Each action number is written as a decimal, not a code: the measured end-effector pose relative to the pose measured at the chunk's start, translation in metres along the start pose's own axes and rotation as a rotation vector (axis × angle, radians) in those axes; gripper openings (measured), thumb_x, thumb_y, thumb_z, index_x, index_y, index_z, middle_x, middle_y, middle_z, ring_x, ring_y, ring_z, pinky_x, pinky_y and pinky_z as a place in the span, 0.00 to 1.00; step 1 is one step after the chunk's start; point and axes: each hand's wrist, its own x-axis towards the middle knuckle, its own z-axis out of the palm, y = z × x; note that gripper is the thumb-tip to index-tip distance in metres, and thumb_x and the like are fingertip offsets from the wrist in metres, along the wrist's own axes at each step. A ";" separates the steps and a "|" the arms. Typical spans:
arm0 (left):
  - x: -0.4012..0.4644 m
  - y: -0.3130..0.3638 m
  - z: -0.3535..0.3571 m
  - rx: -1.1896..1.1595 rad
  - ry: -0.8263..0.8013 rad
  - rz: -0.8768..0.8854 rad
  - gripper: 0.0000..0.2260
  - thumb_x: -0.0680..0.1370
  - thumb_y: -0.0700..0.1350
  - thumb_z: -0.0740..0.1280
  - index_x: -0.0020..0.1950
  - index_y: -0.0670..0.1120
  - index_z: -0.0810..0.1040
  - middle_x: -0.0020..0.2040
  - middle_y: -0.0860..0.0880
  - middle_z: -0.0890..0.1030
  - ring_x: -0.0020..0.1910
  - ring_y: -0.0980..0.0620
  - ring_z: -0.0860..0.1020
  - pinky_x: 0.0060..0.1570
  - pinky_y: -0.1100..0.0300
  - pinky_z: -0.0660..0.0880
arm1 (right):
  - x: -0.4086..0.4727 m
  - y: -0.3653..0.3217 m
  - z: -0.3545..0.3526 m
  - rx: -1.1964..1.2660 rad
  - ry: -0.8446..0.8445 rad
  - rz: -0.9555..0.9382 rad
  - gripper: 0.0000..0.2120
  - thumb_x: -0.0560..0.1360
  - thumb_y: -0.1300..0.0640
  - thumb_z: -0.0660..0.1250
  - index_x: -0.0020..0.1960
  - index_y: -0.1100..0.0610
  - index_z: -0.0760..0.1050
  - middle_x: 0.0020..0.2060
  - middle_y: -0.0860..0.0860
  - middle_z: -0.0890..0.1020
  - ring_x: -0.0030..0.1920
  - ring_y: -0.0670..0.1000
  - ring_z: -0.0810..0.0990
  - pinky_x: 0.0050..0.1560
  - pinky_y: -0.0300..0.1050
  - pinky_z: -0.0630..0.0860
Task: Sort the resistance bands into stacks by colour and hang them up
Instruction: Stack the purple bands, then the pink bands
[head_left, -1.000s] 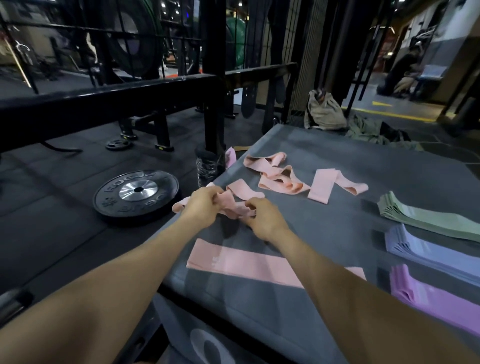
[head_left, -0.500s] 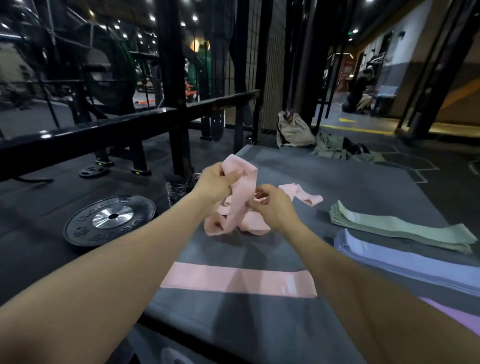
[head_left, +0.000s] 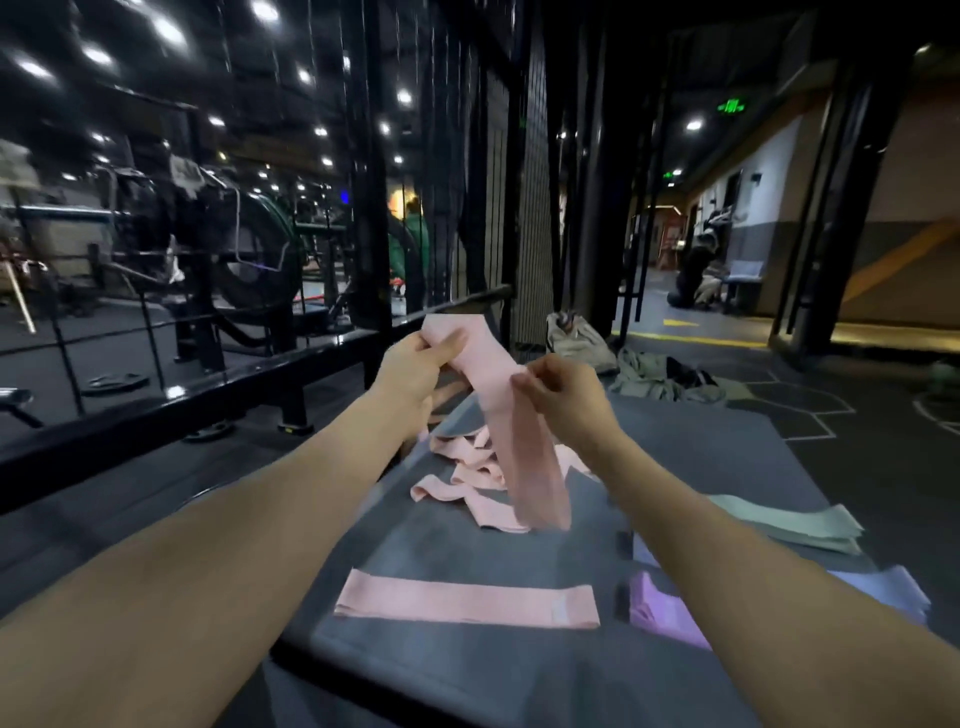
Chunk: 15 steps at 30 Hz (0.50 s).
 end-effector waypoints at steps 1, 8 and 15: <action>-0.006 0.007 0.002 -0.011 -0.009 0.005 0.05 0.79 0.39 0.63 0.54 0.44 0.74 0.47 0.49 0.79 0.42 0.53 0.79 0.35 0.61 0.78 | -0.004 -0.006 -0.006 -0.002 -0.009 -0.014 0.06 0.76 0.55 0.66 0.42 0.56 0.76 0.32 0.48 0.77 0.36 0.49 0.74 0.41 0.45 0.71; -0.044 0.035 0.002 0.038 -0.116 -0.170 0.22 0.72 0.63 0.65 0.31 0.45 0.70 0.29 0.47 0.74 0.31 0.51 0.74 0.35 0.61 0.74 | -0.029 -0.038 -0.038 0.057 0.047 -0.041 0.14 0.75 0.63 0.67 0.32 0.53 0.74 0.26 0.47 0.75 0.25 0.40 0.71 0.36 0.41 0.71; -0.076 0.017 0.001 0.335 -0.317 -0.089 0.13 0.69 0.27 0.68 0.48 0.41 0.75 0.39 0.43 0.77 0.35 0.49 0.76 0.35 0.60 0.76 | -0.057 -0.054 -0.049 0.125 0.052 -0.022 0.17 0.77 0.65 0.63 0.31 0.54 0.71 0.25 0.47 0.72 0.26 0.42 0.69 0.33 0.36 0.68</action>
